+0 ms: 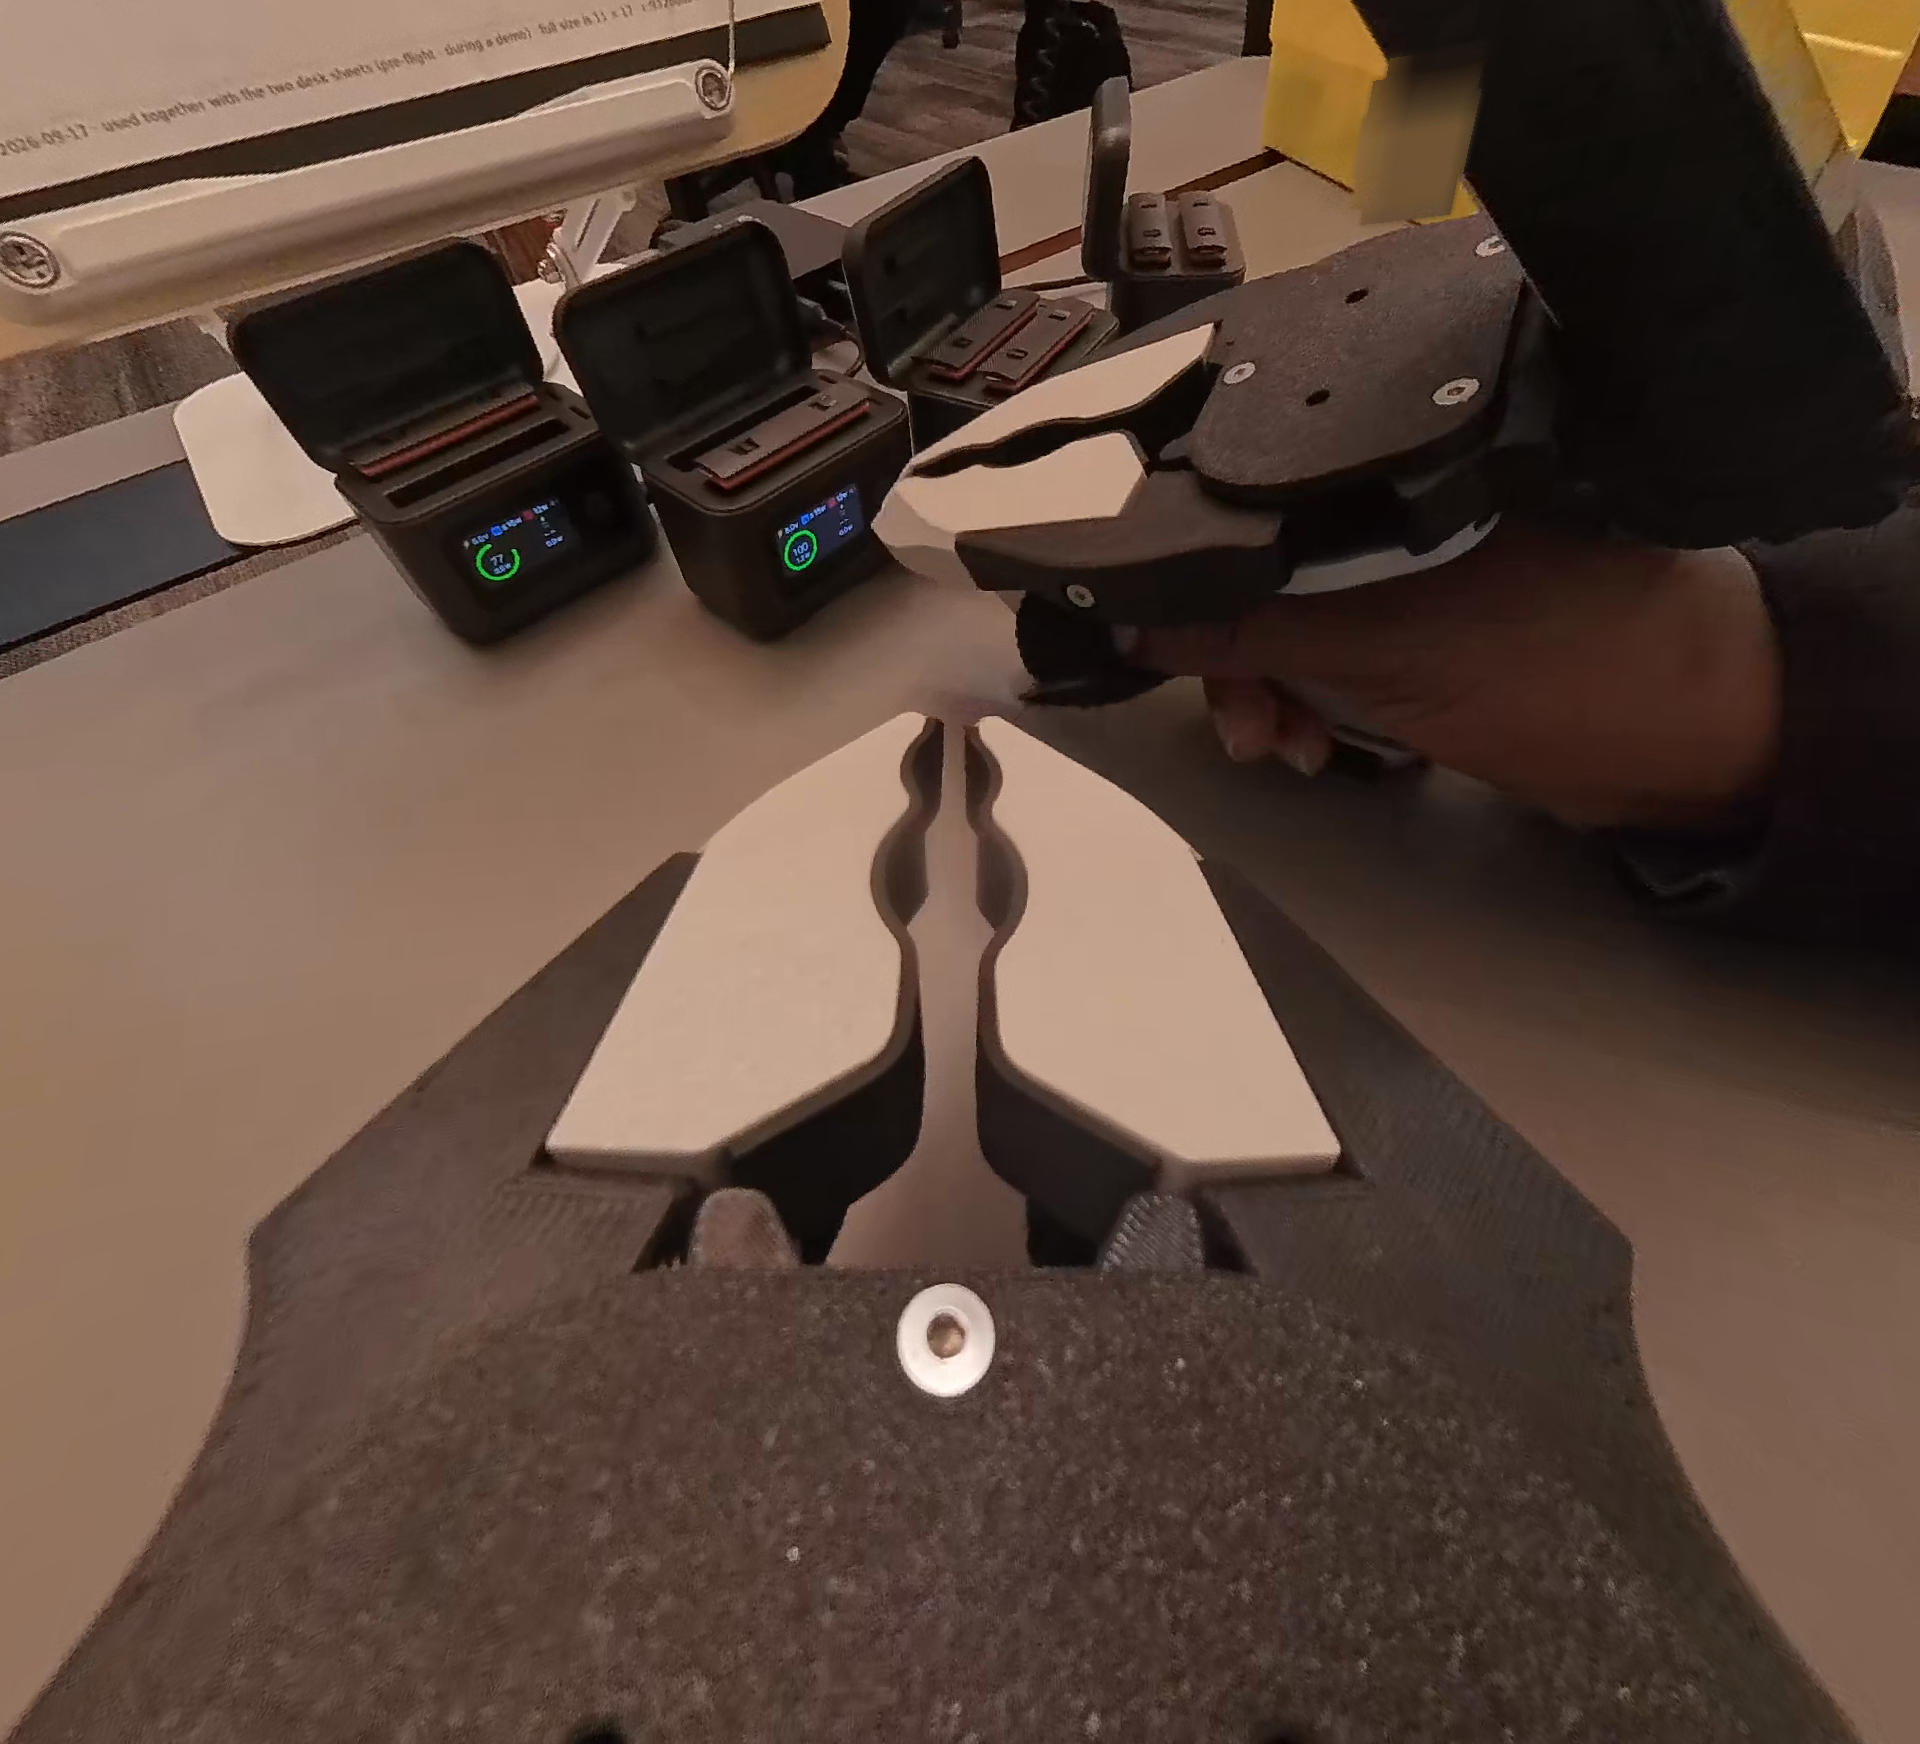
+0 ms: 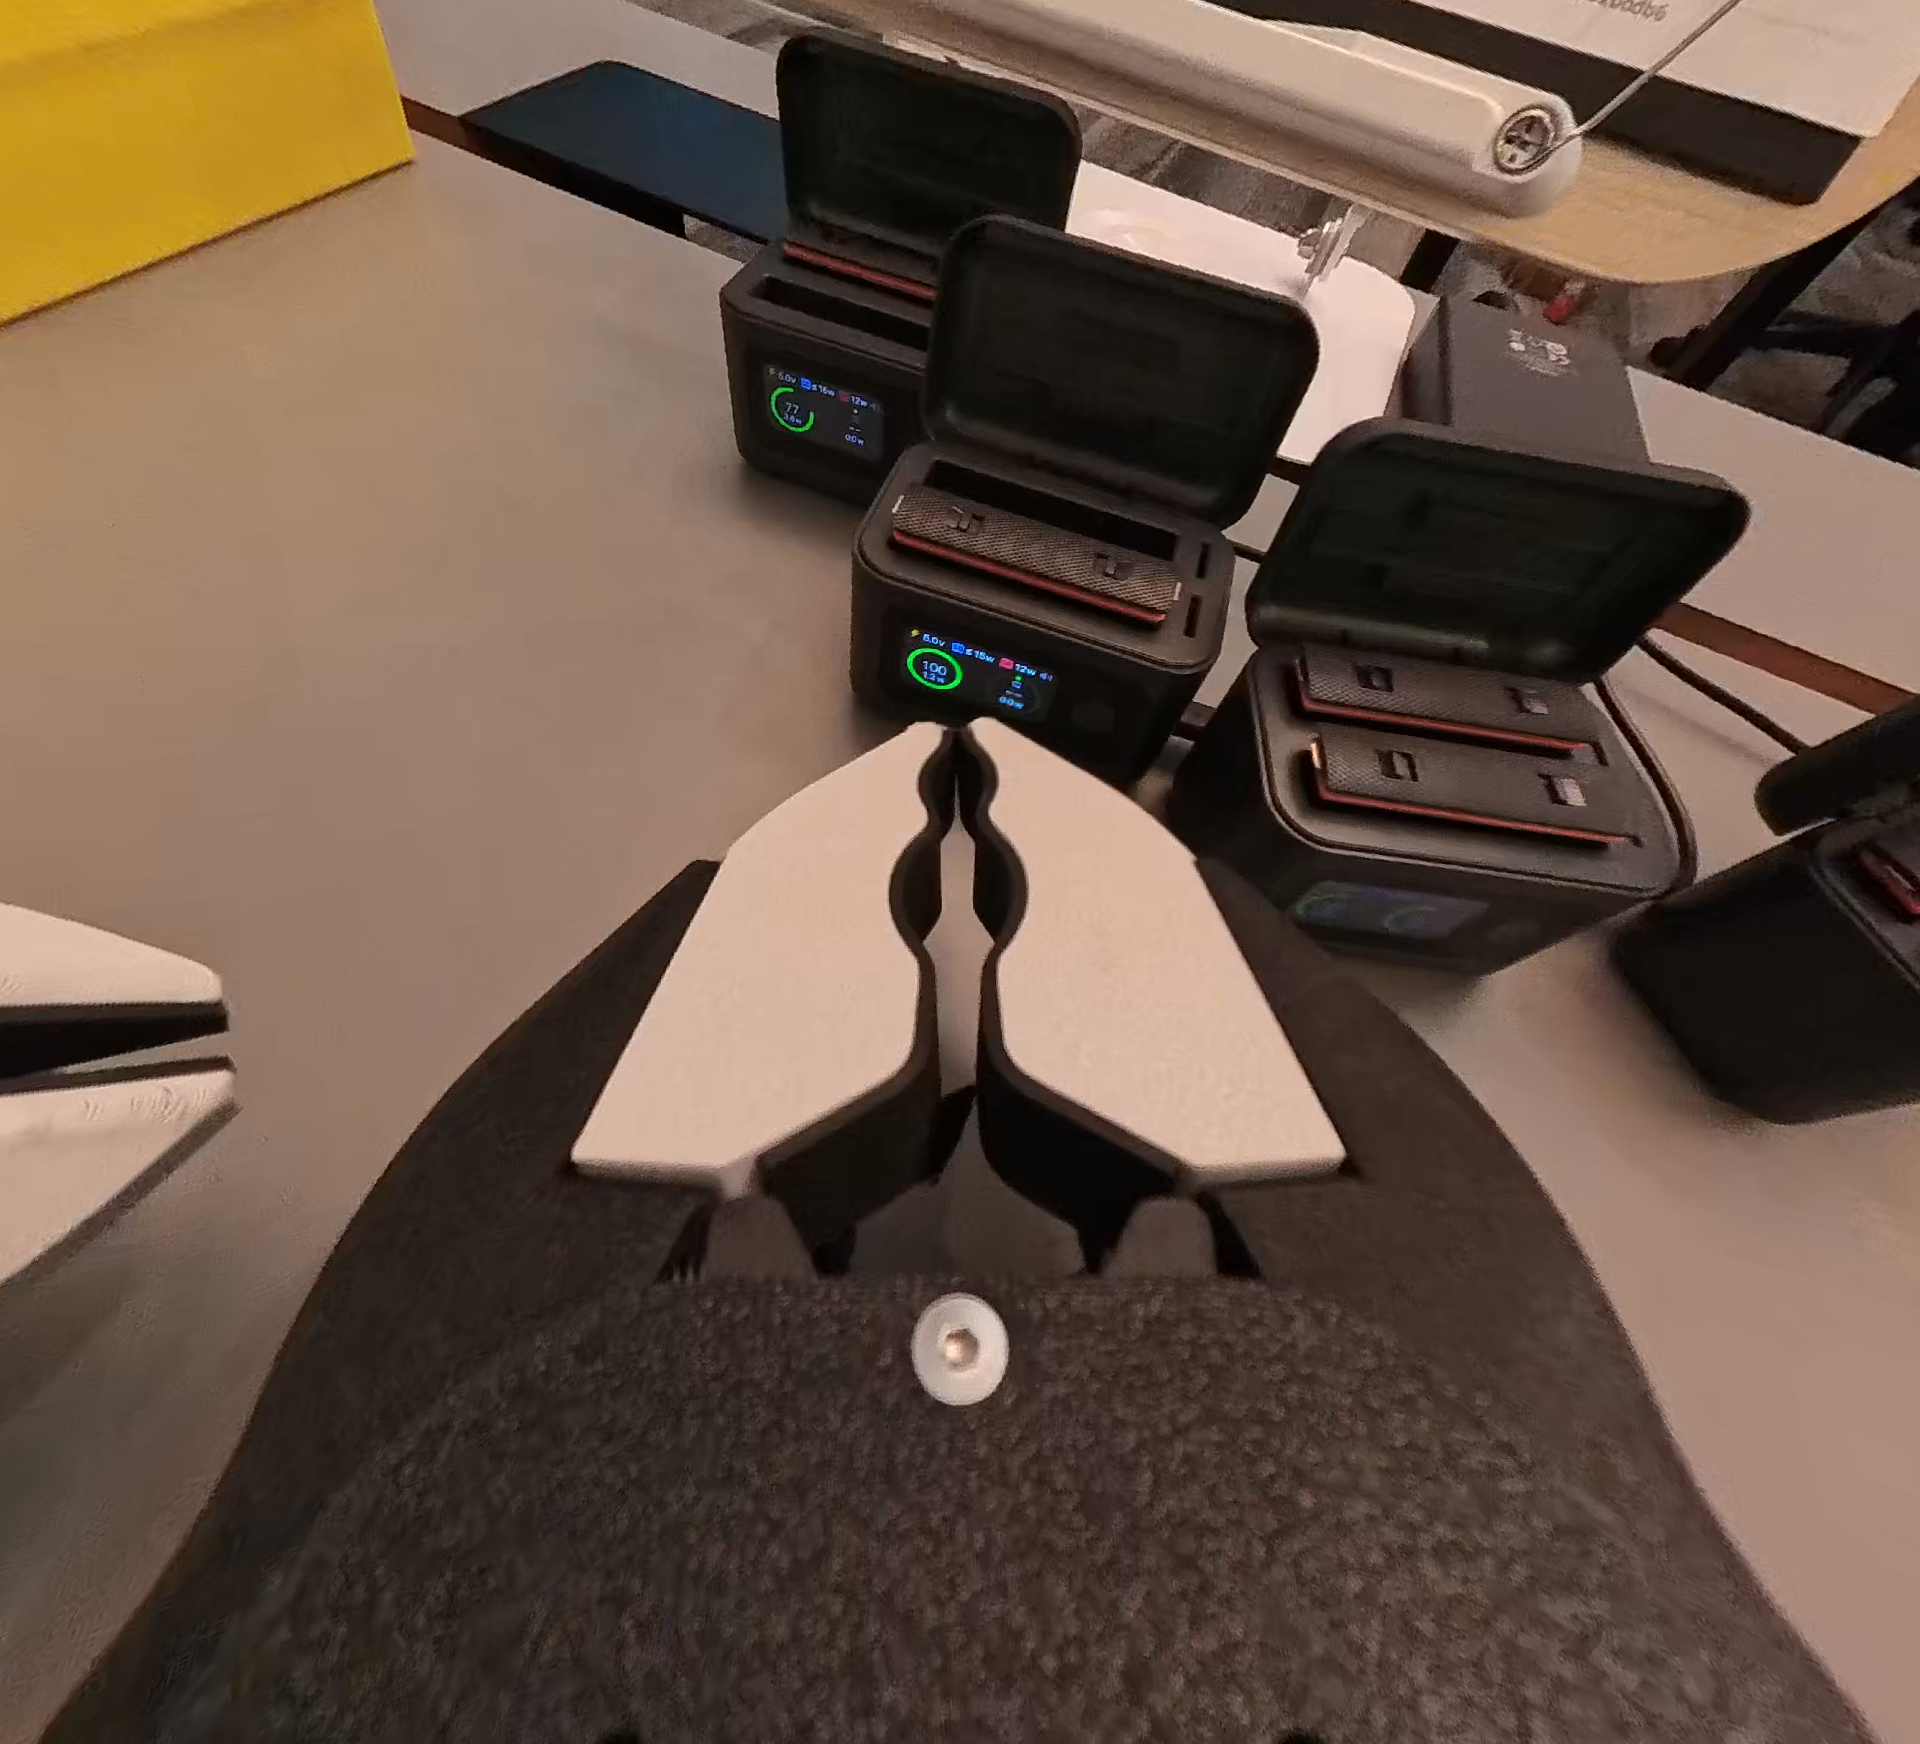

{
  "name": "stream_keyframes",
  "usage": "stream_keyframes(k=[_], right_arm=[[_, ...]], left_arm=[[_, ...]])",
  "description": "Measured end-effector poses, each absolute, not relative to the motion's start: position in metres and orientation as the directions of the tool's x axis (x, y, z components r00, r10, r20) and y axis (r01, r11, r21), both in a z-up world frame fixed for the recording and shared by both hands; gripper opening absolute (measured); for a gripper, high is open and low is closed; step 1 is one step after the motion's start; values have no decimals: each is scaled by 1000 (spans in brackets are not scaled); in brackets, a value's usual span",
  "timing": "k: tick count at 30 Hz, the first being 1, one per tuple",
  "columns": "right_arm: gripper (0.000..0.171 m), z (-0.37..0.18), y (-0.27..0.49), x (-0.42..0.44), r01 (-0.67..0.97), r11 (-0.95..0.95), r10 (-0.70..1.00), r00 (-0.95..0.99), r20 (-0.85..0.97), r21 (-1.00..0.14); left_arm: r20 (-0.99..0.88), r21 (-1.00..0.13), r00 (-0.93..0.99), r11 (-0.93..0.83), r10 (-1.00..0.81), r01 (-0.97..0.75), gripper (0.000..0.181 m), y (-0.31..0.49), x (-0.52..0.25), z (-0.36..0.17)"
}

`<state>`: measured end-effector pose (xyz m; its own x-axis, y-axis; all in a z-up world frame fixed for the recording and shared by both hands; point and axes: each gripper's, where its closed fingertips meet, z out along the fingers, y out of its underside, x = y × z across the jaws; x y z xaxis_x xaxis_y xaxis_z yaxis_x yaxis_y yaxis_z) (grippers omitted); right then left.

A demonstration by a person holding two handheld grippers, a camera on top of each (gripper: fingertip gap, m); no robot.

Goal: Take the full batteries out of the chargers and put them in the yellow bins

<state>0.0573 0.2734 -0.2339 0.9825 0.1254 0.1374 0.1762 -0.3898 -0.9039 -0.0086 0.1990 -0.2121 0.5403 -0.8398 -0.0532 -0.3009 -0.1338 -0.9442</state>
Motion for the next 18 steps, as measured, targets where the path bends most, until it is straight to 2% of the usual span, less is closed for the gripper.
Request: stream_keyframes(k=[18], right_arm=[[0, -234, 274, 59, 149, -393, 120, 987, 111, -907]], left_arm=[[-37, -941, 537, -152, -843, -303, 4, 200, -8, -216]])
